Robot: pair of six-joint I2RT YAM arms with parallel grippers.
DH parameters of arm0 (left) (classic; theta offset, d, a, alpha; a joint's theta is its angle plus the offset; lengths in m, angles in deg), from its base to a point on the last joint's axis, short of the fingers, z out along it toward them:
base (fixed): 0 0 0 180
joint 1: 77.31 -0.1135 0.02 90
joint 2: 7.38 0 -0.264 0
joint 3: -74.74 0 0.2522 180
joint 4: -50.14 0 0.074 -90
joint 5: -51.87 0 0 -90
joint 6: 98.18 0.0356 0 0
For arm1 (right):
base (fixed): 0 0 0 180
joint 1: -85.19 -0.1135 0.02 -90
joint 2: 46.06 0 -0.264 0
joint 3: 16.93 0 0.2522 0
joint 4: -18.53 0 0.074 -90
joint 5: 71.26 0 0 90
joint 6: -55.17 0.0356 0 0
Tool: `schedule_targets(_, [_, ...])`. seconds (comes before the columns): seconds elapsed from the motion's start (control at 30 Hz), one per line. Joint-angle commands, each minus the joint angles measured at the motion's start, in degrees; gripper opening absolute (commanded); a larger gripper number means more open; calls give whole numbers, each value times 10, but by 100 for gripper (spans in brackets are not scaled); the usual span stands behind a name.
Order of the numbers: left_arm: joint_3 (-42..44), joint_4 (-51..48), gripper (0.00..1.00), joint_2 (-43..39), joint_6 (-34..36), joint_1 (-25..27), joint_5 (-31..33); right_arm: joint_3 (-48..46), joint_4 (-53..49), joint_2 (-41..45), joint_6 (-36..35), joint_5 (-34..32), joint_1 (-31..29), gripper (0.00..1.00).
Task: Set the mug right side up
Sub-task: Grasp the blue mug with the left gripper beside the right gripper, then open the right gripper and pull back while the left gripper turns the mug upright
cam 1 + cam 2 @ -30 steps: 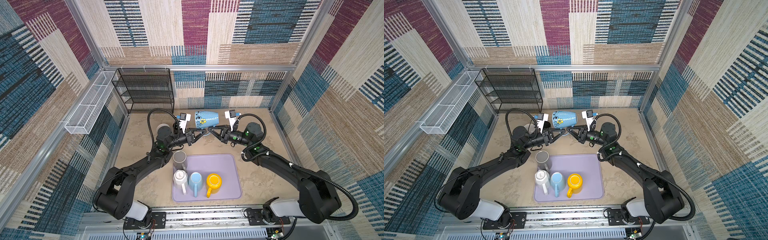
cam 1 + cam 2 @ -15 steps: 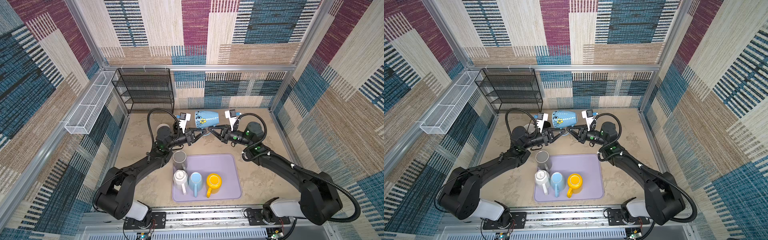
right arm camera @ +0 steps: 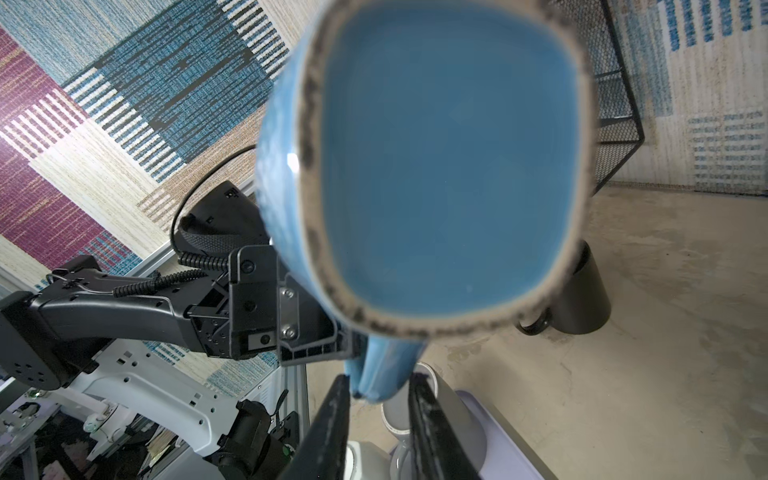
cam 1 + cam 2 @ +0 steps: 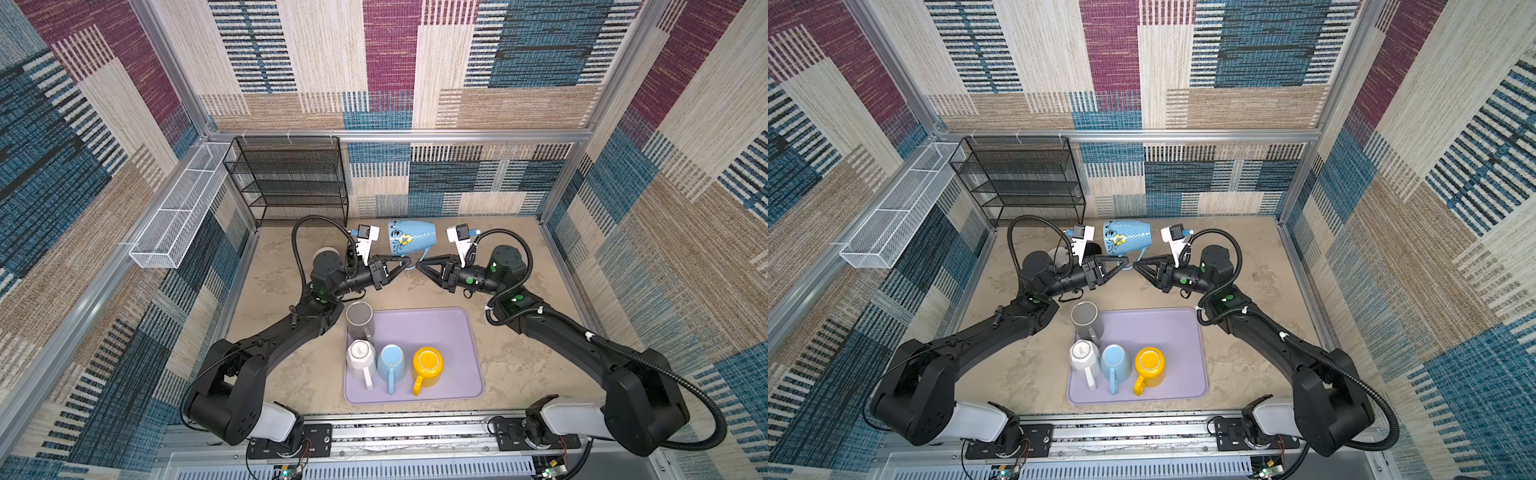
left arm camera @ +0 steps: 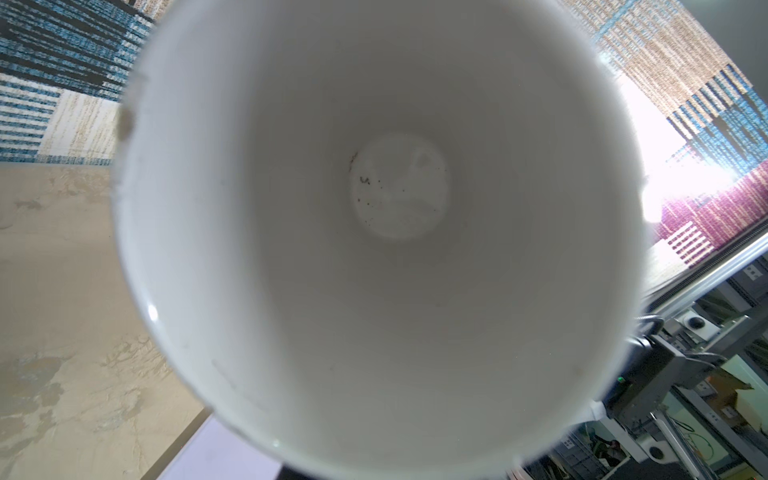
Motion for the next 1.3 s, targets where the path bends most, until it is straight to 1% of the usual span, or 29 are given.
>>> schedule_targets(0.0, [-10, -33, 0, -9, 50, -1, 24, -6, -31, 12, -21, -22, 1, 26])
schedule_targets(0.1, [-14, -90, 0, -10, 78, -1, 44, -13, -56, 24, -32, -44, 3, 25])
schedule_targets(0.2, [-25, -182, 0, -8, 111, -1, 74, -19, -80, 37, -43, -65, 6, 24])
schedule_targets(0.3, [-47, -278, 0, -3, 148, 0, 114, -27, -98, 51, -49, -86, 11, 22])
schedule_targets(0.33, [-55, -307, 0, -1, 159, 0, 144, -29, -103, 56, -52, -89, 13, 22])
schedule_targets(0.47, [-89, -406, 0, 15, 182, 1, 207, -34, -119, 70, -58, -104, 20, 20])
schedule_targets(0.6, [-127, -483, 0, 37, 190, 3, 253, -35, -130, 77, -64, -116, 24, 19])
schedule_targets(0.73, [-179, -566, 0, 63, 204, 15, 305, -38, -135, 80, -66, -120, 27, 18])
schedule_targets(0.93, [-287, -716, 0, 117, 223, 39, 419, -38, -144, 75, -67, -132, 28, 18])
schedule_targets(1.03, [-343, -781, 0, 154, 230, 47, 463, -38, -150, 75, -67, -139, 29, 18])
schedule_targets(1.27, [-457, -893, 0, 233, 247, 71, 550, -42, -160, 83, -73, -147, 29, 17])
